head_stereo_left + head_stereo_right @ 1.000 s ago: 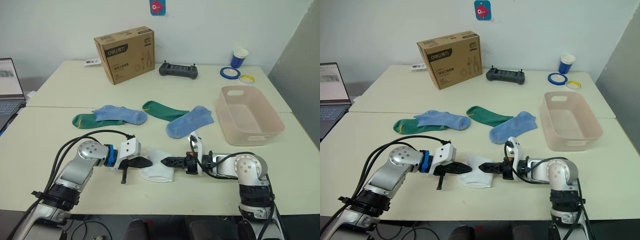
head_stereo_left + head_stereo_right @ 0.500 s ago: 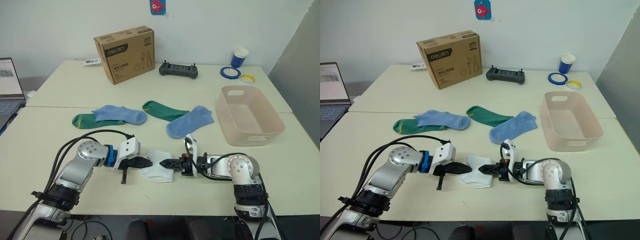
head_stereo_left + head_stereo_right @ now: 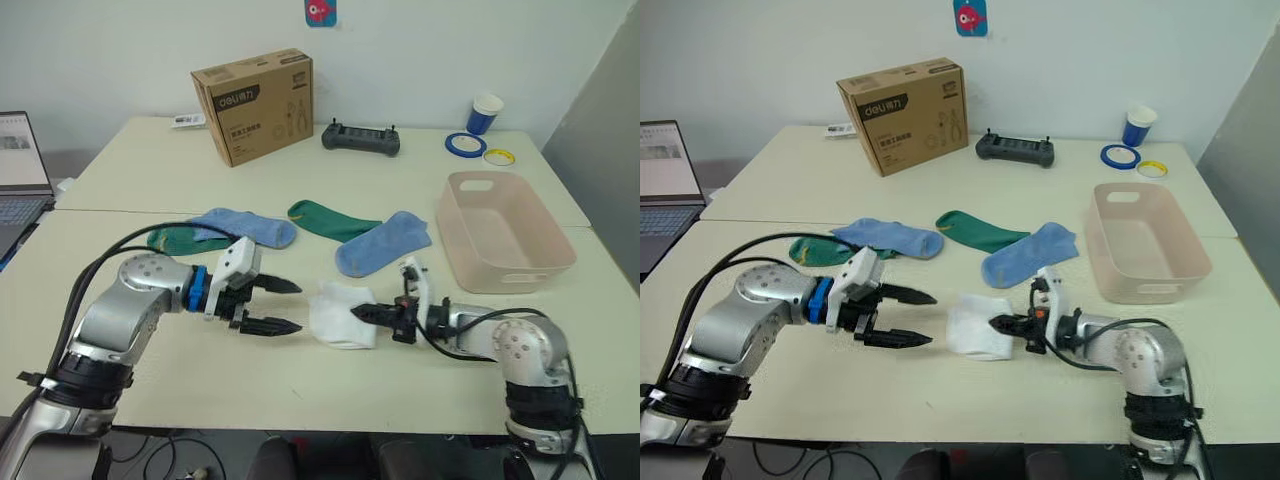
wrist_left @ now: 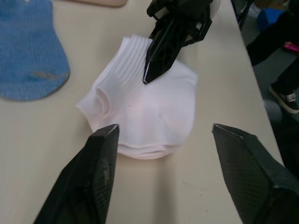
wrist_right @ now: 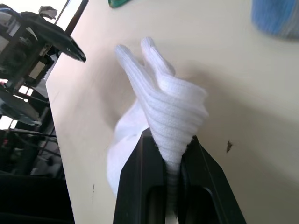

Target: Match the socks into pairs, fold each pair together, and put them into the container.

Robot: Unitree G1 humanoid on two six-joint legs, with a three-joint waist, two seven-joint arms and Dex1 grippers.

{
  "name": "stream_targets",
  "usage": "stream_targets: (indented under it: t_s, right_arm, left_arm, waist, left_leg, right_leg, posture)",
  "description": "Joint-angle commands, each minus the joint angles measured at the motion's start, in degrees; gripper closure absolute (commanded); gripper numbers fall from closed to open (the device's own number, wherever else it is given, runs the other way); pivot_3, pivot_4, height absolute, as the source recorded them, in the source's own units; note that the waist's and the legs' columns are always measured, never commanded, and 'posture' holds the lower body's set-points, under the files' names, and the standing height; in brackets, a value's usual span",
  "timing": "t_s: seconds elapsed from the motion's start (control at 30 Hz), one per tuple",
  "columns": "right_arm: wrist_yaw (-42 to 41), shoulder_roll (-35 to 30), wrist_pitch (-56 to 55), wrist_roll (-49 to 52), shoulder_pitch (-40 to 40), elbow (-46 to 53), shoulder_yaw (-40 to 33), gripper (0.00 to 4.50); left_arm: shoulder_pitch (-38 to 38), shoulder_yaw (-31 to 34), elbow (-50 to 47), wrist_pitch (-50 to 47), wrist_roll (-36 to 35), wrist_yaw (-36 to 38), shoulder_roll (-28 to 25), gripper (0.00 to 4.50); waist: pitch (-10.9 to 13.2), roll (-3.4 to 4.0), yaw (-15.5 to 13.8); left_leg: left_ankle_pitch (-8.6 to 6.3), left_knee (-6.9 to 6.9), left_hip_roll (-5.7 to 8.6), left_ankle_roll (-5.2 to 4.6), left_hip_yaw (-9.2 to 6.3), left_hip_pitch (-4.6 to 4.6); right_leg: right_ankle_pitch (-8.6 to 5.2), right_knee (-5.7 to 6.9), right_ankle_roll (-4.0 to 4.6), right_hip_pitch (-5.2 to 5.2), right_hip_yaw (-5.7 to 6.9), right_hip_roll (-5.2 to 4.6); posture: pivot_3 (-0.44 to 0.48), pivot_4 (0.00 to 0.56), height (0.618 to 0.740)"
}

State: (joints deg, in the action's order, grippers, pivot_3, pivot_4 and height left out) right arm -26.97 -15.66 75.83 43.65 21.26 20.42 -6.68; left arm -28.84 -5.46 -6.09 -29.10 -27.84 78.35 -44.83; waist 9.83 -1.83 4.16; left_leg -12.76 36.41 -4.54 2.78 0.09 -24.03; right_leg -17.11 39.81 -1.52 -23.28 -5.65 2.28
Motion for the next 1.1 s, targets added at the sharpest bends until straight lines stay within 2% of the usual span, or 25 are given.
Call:
stream_targets:
  t_s: [0.03, 0.17, 0.23, 0.33, 0.4, 0.5, 0.63, 0.7, 0.8, 0.9, 1.1]
  right_arm:
    - [1.3, -3.6, -1.5, 3.1, 1.5, 8.8, -7.0, 4.50]
    - [3.1, -7.6, 0.0, 7.1, 3.3, 12.8, -13.8, 4.50]
    - [3.0, -13.4, 0.5, 8.9, 5.6, 14.0, -19.1, 4.50]
    - [0.2, -28.7, -4.2, 3.0, 5.6, 12.4, -22.8, 4.50]
    - [-0.9, -36.0, -8.8, -1.4, 4.5, 9.5, -23.5, 4.50]
    - [-2.6, -43.8, -17.6, -9.7, 1.2, 5.1, -22.5, 4.50]
    - [-6.8, -52.4, -33.3, -23.0, -6.5, -1.5, -17.7, 4.50]
    - [-8.4, -54.1, -38.4, -26.3, -8.3, -4.0, -16.2, 4.50]
    - [-10.1, -56.1, -48.8, -34.2, -8.0, -9.6, -7.9, 4.50]
    - [-10.9, -54.7, -58.9, -41.2, -3.0, -17.7, 0.6, 4.50]
    - [-13.4, -48.7, -73.3, -50.2, 8.9, -33.8, 11.3, 4.50]
  left_arm:
    - [-6.7, 1.6, -2.7, -4.9, -4.9, -5.3, 5.5, 0.02]
    - [-11.9, 1.3, -2.6, -7.9, -6.4, -10.4, 11.3, 0.02]
    - [-16.0, 0.4, -0.3, -6.8, -5.0, -14.9, 16.7, 0.02]
    - [-20.5, -2.6, 4.6, -0.9, 0.6, -20.9, 24.8, 0.02]
    - [-22.3, -3.3, 7.1, 0.9, 1.7, -23.1, 29.1, 0.02]
    - [-24.1, -4.1, 10.3, 3.9, 3.4, -25.5, 34.4, 0.02]
    - [-24.6, -5.0, 12.1, 6.2, 4.8, -27.4, 39.0, 0.02]
    - [-24.7, -4.9, 12.4, 6.4, 4.9, -28.0, 40.1, 0.02]
    - [-23.7, -6.3, 11.8, 6.9, 5.6, -28.0, 41.3, 0.02]
    - [-22.1, -7.8, 10.1, 6.7, 6.0, -27.2, 41.3, 0.02]
    - [-19.9, -9.1, 7.1, 4.3, 6.4, -27.9, 39.8, 0.02]
  waist:
    - [0.0, -0.01, -0.5]
    - [0.0, -0.01, -0.6]
    - [0.0, 0.00, -0.8]
    - [0.2, 0.17, -1.7]
    - [0.2, 0.13, -2.2]
    - [0.2, 0.14, -2.1]
    - [0.2, 0.16, -2.2]
    - [0.2, 0.16, -2.2]
    - [0.2, 0.20, -2.1]
    - [0.2, 0.23, -1.7]
    - [0.2, 0.29, -1.2]
  left_leg:
    - [0.00, 0.00, 0.01, 0.00, 0.01, -0.01]
    - [0.00, 0.02, 0.03, 0.00, 0.04, 0.01]
    - [0.00, 0.00, 0.01, -0.01, 0.00, 0.00]
    - [0.00, 0.01, 0.16, -0.01, 0.03, -0.07]
    - [0.00, 0.01, 0.21, -0.01, 0.03, -0.08]
    - [-0.01, -0.03, 0.23, -0.03, 0.07, -0.16]
    - [-0.01, -0.02, 0.30, -0.03, 0.12, -0.23]
    - [-0.01, -0.02, 0.34, -0.03, 0.12, -0.22]
    - [0.00, 0.00, 0.35, -0.03, 0.14, -0.20]
    - [0.01, 0.03, 0.36, -0.02, 0.13, -0.15]
    - [0.03, 0.05, 0.71, -0.01, 0.15, -0.12]
  right_leg:
    - [0.00, -0.01, -0.01, 0.01, -0.01, 0.00]
    - [0.02, -0.05, -0.03, 0.02, -0.09, 0.01]
    - [0.02, -0.06, -0.03, 0.02, -0.07, 0.05]
    - [0.04, -0.13, -0.06, 0.03, -0.06, -0.07]
    - [0.10, -0.42, -0.17, 0.12, -0.09, -0.12]
    - [0.21, -0.77, -0.33, 0.16, -0.22, -0.12]
    - [0.21, -0.82, -0.34, 0.11, -0.32, -0.17]
    - [0.21, -0.81, -0.35, 0.10, -0.32, -0.20]
    - [0.24, -0.79, -0.42, 0.11, -0.35, -0.20]
    - [0.30, -0.77, -0.49, 0.13, -0.37, -0.20]
    - [0.39, -0.73, -0.63, 0.14, -0.54, -0.50]
  posture:
    - [0.000, 0.150, 0.740]
    - [0.000, 0.150, 0.740]
    - [0.000, 0.150, 0.740]
    - [0.000, 0.150, 0.740]
    - [0.000, 0.150, 0.740]
    - [0.000, 0.150, 0.740]
    - [0.000, 0.150, 0.740]
    - [0.000, 0.150, 0.740]
    - [0.000, 0.150, 0.740]
    - [0.000, 0.150, 0.740]
    - [0.000, 0.150, 0.740]
